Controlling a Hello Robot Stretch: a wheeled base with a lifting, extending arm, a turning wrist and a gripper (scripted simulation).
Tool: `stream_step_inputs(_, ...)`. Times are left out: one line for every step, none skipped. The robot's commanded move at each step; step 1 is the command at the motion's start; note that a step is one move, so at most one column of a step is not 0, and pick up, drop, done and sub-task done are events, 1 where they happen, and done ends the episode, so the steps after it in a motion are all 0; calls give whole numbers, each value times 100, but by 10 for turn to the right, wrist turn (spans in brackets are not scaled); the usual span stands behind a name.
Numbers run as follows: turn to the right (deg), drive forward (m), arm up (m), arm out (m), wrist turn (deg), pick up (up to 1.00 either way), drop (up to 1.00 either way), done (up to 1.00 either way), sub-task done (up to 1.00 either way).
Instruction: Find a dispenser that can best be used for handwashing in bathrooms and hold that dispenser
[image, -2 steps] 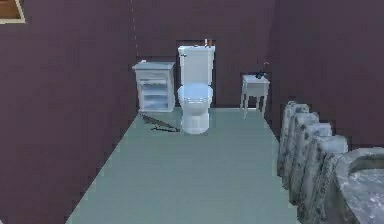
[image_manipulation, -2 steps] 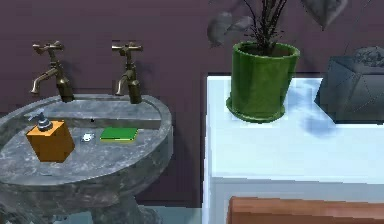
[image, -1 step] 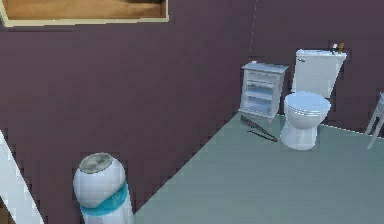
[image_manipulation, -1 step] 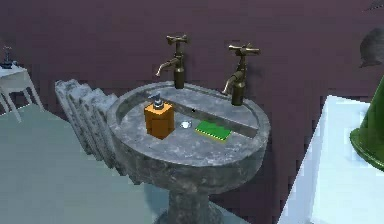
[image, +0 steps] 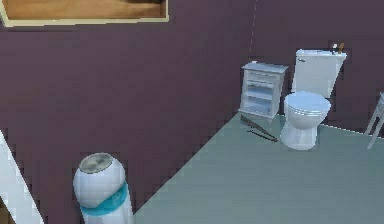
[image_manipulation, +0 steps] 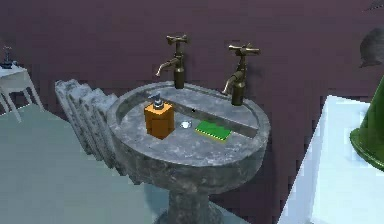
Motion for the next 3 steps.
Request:
stream_step_inputs(0,0,38,0,0,0,0,0,0)
stream_step_inputs(0,0,0,40,0,0,0,0,0)
stream_step_inputs(0,0,0,0,450,0,0,0,0)
